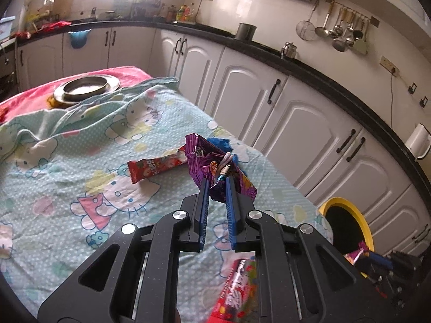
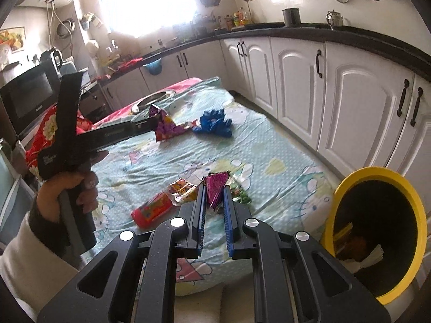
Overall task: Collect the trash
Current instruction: 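Carry the purple and pink wrappers with both tools over the yellow bin, then open both tools to drop the purple and pink wrappers into the bin, then move both tools back toward the remaining trash on the bed, then grasp the red candy wrapper with the left tool while the right tool grasps the red candy tube, then carry the red wrapper and candy tube with both tools over the yellow bin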
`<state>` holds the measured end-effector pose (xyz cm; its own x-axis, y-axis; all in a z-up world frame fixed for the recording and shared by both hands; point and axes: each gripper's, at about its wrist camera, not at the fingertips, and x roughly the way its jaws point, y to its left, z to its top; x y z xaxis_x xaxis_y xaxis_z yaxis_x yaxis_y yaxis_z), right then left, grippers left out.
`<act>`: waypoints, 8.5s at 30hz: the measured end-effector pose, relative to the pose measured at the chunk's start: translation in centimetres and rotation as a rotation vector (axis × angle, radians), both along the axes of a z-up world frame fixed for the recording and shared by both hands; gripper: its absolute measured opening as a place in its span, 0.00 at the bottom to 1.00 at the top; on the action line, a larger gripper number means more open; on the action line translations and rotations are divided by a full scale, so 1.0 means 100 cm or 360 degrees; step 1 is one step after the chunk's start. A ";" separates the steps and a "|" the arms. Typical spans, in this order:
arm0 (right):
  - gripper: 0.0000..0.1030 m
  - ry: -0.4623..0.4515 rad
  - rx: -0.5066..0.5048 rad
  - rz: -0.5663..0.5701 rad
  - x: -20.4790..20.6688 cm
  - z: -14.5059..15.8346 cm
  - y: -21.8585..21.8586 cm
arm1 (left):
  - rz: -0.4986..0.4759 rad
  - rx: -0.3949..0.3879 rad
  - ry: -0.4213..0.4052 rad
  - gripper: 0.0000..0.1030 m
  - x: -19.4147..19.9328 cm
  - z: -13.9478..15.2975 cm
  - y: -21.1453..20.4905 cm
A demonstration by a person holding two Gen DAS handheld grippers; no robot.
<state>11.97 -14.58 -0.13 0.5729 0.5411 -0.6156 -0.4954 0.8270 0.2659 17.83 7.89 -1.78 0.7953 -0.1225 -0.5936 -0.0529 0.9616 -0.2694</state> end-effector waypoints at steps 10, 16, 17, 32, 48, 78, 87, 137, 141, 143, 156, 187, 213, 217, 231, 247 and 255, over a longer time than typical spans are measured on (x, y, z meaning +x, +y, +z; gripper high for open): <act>0.12 -0.0068 0.0040 -0.0109 0.005 0.017 -0.029 | -0.0089 0.0034 -0.0039 0.07 -0.005 0.012 -0.028; 0.12 -0.0116 0.0048 -0.0197 0.009 0.025 -0.053 | -0.0156 0.0057 -0.0064 0.07 -0.007 0.017 -0.050; 0.12 -0.0123 0.0047 -0.0209 0.009 0.026 -0.056 | -0.0169 0.0063 -0.0068 0.07 -0.007 0.018 -0.054; 0.12 -0.0208 0.0051 -0.0454 0.014 0.036 -0.115 | -0.0340 0.0109 -0.0116 0.07 -0.008 0.027 -0.110; 0.12 -0.0280 -0.0053 -0.0681 0.006 0.029 -0.167 | -0.0564 0.0164 -0.0143 0.07 -0.009 0.028 -0.179; 0.12 -0.0041 -0.0095 -0.0936 0.012 -0.033 -0.237 | -0.0918 0.0318 0.0062 0.07 0.002 -0.042 -0.289; 0.12 0.0047 -0.0104 -0.0963 0.017 -0.052 -0.248 | -0.0970 0.0311 0.0160 0.07 0.010 -0.064 -0.302; 0.74 -0.0131 -0.0029 -0.1023 -0.003 -0.009 -0.233 | -0.0568 0.0254 -0.0015 0.90 0.003 -0.011 -0.219; 0.75 -0.0172 -0.0025 -0.0990 -0.006 0.001 -0.221 | -0.0505 0.0247 -0.0054 0.90 0.000 -0.002 -0.203; 0.77 -0.0186 -0.0024 -0.0981 -0.008 0.004 -0.216 | -0.0485 0.0245 -0.0069 0.90 -0.002 0.001 -0.197; 0.81 -0.0280 -0.0032 -0.0858 -0.016 0.018 -0.174 | -0.0352 0.0268 -0.0175 0.90 -0.013 0.019 -0.158; 0.84 -0.0124 -0.0076 -0.0172 -0.005 -0.005 0.033 | 0.0217 0.0314 -0.0071 0.90 -0.008 -0.002 0.013; 0.84 0.0322 -0.0138 -0.0016 0.031 -0.071 0.128 | -0.0042 0.0228 0.0201 0.71 0.088 -0.047 0.074; 0.82 0.0300 -0.0168 -0.0015 0.031 -0.074 0.133 | -0.0074 0.0179 0.0279 0.57 0.096 -0.060 0.077; 0.49 0.0197 -0.0220 0.0117 0.012 -0.074 0.141 | -0.0149 0.0118 0.0323 0.07 0.081 -0.068 0.069; 0.30 0.0153 -0.0127 0.0195 -0.005 -0.063 0.128 | -0.0079 0.0093 0.0228 0.04 0.014 -0.055 0.062; 0.30 0.0054 -0.0060 0.0127 -0.002 -0.032 0.099 | -0.0067 0.0124 0.0162 0.04 -0.006 -0.037 0.052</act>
<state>11.79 -4.68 -3.37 0.5076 0.5603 -0.6545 -0.5511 0.7951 0.2531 17.21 13.14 -5.49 0.7257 -0.1050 -0.6799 -0.0350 0.9814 -0.1890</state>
